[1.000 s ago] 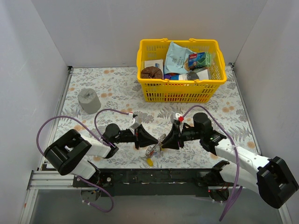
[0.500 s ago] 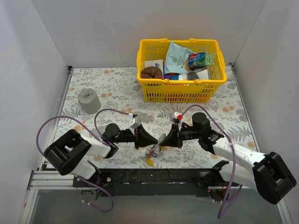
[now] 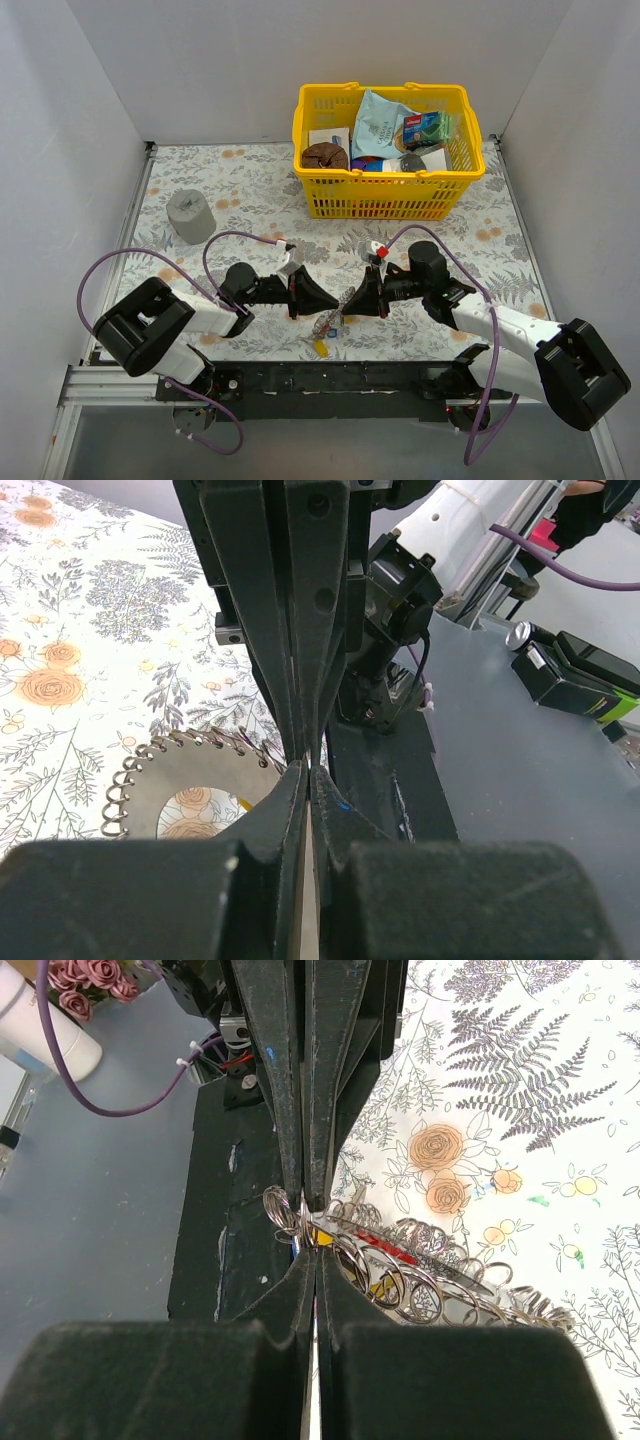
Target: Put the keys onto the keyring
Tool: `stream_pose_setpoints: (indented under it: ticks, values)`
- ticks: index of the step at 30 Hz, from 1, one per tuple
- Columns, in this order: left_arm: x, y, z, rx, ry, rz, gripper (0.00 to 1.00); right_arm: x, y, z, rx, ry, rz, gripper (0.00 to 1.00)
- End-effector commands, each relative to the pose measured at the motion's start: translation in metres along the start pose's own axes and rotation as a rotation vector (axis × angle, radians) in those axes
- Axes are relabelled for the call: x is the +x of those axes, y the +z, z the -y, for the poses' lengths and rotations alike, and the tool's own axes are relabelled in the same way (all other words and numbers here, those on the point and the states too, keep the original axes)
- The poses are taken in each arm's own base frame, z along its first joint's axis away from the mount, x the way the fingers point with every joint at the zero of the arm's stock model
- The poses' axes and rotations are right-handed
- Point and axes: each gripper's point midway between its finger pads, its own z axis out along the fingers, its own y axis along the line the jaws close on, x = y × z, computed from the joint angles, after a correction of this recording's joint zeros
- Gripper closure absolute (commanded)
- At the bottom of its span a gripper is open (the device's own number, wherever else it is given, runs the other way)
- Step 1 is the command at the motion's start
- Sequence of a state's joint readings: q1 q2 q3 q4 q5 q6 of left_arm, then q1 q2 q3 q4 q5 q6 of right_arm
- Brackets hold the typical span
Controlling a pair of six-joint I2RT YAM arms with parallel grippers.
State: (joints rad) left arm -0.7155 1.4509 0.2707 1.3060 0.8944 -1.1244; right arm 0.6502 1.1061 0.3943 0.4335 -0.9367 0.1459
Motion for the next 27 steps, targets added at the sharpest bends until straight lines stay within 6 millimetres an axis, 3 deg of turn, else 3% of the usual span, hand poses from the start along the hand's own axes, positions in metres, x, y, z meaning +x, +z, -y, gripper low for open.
stream_pose_setpoints:
  ticks: [1, 27]
  values:
    - [-0.1, -0.002, 0.061, 0.212, 0.481, 0.328, 1.0, -0.003, 0.003, 0.002, 0.003, -0.024, 0.016, 0.99]
    - [-0.1, 0.001, 0.064, 0.235, 0.465, 0.319, 1.0, -0.043, 0.014, 0.025, 0.115, 0.009, 0.134, 0.99]
